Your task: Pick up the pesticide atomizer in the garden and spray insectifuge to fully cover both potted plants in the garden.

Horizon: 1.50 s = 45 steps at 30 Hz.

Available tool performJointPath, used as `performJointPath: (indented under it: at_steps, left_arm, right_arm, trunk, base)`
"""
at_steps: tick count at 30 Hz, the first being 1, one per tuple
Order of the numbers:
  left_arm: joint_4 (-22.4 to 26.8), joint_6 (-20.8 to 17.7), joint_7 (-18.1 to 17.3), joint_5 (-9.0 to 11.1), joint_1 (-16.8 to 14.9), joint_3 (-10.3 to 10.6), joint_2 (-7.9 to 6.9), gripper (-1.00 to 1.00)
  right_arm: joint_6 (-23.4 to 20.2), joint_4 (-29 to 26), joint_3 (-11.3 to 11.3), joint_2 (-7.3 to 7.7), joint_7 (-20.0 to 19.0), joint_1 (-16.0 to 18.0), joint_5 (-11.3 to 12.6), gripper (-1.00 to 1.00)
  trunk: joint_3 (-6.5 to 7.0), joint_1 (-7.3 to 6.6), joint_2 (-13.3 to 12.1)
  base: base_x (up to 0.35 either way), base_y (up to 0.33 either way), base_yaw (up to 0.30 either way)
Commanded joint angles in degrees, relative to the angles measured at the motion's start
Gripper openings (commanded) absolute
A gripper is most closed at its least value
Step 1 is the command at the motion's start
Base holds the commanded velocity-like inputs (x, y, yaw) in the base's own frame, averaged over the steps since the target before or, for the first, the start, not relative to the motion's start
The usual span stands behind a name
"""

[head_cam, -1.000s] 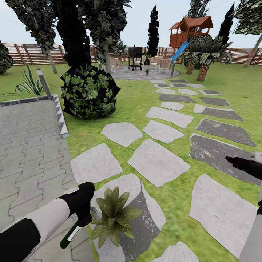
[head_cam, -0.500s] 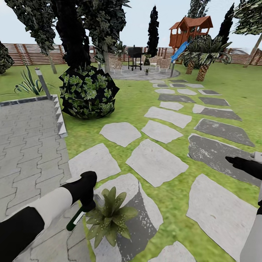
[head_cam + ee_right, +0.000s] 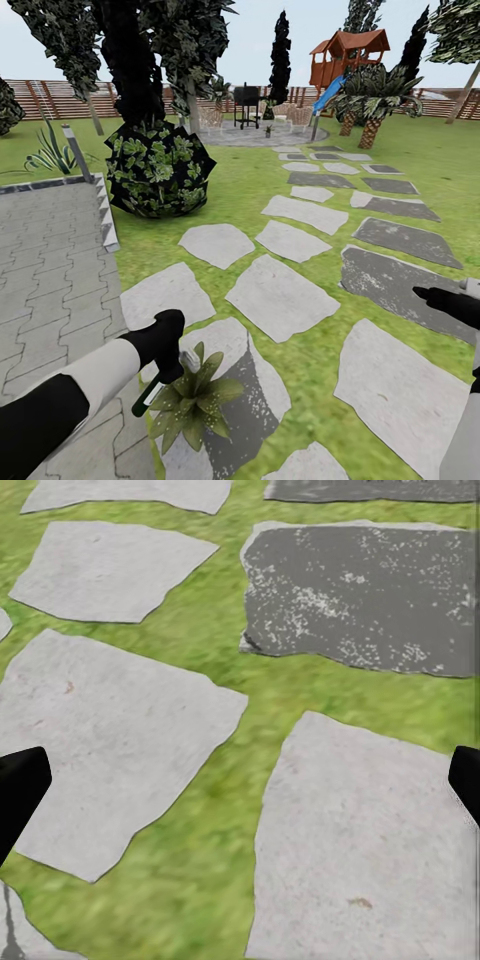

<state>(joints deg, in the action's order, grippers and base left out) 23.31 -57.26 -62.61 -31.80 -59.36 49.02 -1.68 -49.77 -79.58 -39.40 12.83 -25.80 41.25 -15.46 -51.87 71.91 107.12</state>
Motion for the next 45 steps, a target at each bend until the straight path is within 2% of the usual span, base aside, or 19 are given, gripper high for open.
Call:
performJointPath:
  at_steps: [1, 18, 31, 45]
  left_arm:
    - [0.2, -0.3, -0.6, -0.5, 0.0, 0.1, -0.03, -1.0]
    - [0.2, -0.3, -0.4, -0.5, 0.3, 0.1, -0.08, -1.0]
    - [0.2, -0.3, -0.3, -0.5, 1.7, 0.1, -0.58, -1.0]
    - [0.2, -0.3, -0.3, -0.5, 1.7, 0.1, -0.54, -1.0]
  right_arm:
    - [-0.2, 0.0, -0.1, 0.0, -0.6, 0.1, -0.6, 1.0]
    - [-0.2, 0.0, -0.1, 0.0, -0.6, 0.1, -0.6, 1.0]
    - [-0.2, 0.0, -0.1, 0.0, -0.6, 0.1, -0.6, 1.0]
    - [-0.2, 0.0, -0.1, 0.0, -0.6, 0.1, -1.0, 1.0]
  trunk:
    - [-0.05, -0.01, 0.0]
    - [-0.05, -0.01, 0.0]
    - [-0.05, -0.01, 0.0]
    - [-0.05, -0.01, 0.0]
  base:
    - [0.0, -0.065, 0.0]
    - [0.0, -0.052, 0.052]
    - [-0.001, -0.007, 0.001]
    - [-0.064, 0.263, -0.125]
